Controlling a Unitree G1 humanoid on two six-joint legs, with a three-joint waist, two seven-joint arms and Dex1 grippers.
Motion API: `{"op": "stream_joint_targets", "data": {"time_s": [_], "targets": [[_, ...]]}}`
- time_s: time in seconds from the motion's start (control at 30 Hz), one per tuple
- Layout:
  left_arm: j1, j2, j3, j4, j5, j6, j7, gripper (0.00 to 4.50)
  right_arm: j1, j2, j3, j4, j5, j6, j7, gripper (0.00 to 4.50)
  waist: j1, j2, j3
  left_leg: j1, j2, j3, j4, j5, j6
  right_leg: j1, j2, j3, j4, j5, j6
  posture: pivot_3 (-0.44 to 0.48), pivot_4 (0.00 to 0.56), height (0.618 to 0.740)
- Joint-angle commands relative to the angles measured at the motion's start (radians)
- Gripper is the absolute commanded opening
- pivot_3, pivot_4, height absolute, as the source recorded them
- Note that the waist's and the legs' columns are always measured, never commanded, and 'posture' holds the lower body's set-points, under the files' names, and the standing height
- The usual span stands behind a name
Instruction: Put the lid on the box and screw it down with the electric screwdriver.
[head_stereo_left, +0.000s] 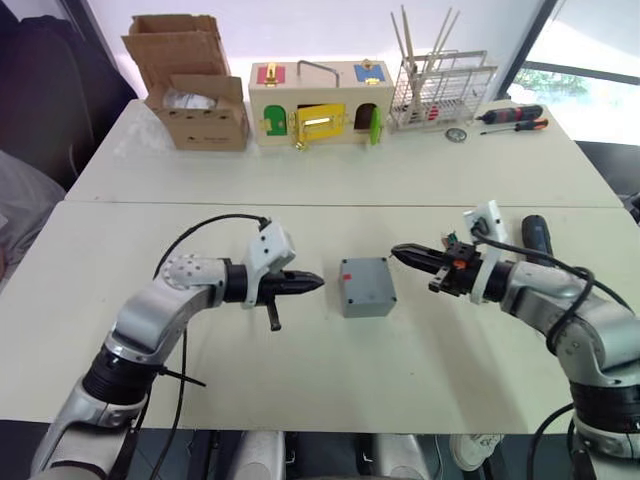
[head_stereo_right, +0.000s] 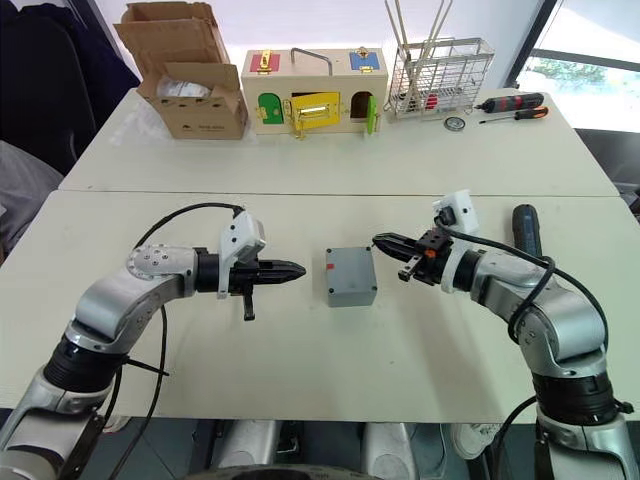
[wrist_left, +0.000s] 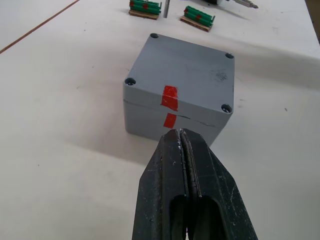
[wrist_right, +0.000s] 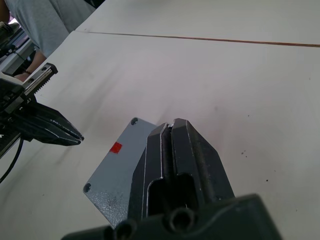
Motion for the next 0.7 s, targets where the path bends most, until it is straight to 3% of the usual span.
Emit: {"op": "stream_joint_targets", "data": {"time_s": [0.03,0.7], "targets": [[0.007,0.001,0.012,-0.053,-0.015,0.005,0.012,0.00,-0.021,0.012,0.006,0.004,-0.010,-0.035,0.009,0.03,0.000,0.000,0.000,0.000,0.000,0.000,0.000,0.000,0.000,0.000,0.000,0.000,0.000,0.000,0.000,0.000,0.150,0.728],[0.004,-0.027,-0.012,-0.030,0.003,-0.017,0.021,0.00,-0.023,0.024,0.045,0.066,-0.071,-0.067,0.022,0.03,0.000,0.000,0.000,0.000,0.000,0.000,0.000,0.001,-0.001,0.000,0.000,0.000,0.000,0.000,0.000,0.000,0.150,0.728]]}}
